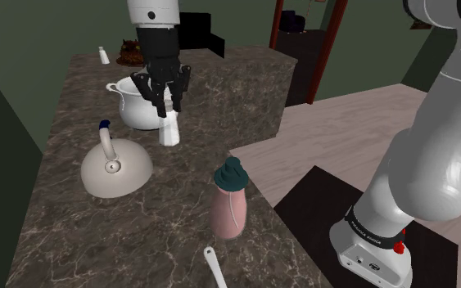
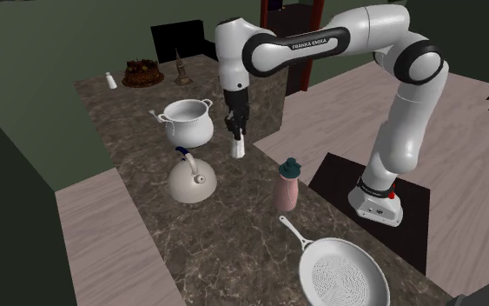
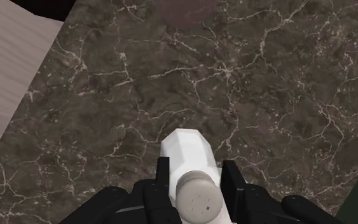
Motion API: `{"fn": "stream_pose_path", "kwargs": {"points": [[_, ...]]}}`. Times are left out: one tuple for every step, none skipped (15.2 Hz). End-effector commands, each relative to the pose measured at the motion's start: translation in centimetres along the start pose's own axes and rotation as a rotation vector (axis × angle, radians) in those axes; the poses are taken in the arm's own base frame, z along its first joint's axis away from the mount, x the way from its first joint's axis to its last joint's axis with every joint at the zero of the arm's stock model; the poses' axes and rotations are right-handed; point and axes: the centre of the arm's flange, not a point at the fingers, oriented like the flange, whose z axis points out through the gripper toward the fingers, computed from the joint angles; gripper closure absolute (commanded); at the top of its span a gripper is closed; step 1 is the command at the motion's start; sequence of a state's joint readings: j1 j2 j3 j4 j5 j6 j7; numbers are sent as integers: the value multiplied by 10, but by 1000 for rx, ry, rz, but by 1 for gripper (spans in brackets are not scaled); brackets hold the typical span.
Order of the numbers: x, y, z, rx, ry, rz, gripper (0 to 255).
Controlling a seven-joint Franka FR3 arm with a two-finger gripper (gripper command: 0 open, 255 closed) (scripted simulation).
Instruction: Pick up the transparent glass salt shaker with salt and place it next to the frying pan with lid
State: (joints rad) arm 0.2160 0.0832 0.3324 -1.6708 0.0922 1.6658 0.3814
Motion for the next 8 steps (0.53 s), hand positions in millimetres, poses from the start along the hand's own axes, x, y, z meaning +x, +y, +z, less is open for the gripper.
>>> {"fn": "stream_pose_path", "kwargs": {"points": [[-25,-11,2,0,0,1,255],[-36,-17,4,0,0,1,255],[-48,-23,5,0,0,1,255],[-60,-29,7,0,0,1,255],[-71,-35,9,0,0,1,255],[-83,-41,11,0,0,1,255],[-103,-52,14,0,0,1,255],[-102,-51,19,0,0,1,255]]}}
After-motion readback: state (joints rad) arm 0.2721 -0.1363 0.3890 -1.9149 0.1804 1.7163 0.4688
